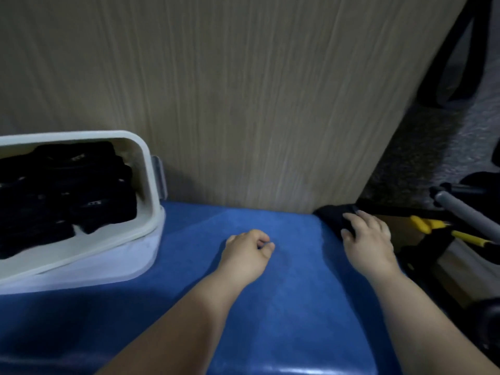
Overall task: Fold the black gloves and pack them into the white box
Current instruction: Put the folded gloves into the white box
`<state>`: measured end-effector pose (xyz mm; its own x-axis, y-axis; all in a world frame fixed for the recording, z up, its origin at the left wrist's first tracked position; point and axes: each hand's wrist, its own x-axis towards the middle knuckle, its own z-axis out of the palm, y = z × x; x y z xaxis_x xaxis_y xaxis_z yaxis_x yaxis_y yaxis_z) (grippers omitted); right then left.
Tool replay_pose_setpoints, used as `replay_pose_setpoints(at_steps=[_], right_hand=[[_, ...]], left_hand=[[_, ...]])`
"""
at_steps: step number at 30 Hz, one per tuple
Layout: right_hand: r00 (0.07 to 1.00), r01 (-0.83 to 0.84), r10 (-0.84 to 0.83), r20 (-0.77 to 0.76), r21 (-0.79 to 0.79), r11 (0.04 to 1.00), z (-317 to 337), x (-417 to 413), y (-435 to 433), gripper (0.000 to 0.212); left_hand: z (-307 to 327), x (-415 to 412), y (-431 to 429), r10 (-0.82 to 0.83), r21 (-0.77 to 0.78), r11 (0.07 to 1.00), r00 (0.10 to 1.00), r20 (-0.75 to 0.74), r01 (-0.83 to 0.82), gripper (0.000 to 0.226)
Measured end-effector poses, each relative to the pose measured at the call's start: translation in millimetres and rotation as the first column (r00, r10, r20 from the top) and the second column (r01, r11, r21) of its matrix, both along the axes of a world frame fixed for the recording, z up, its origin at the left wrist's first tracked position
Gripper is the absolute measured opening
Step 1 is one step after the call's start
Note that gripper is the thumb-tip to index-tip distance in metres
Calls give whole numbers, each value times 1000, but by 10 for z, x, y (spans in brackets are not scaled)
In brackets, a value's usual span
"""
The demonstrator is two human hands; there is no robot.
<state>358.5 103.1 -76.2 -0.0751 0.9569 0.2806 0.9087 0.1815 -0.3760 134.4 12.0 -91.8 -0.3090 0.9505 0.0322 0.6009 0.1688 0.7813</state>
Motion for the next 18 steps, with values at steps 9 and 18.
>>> replay_pose_setpoints(at_steps=[9,18], right_hand=[[995,76,-56,83,-263,962,-83,118,168,46],[970,-157,199,140,-264,952,-28,-197,-111,38]], left_hand=[[-33,105,112,26,-47,998,987,-158,-34,24],[-1,99,80,-44,-105,994,987,-155,28,32]])
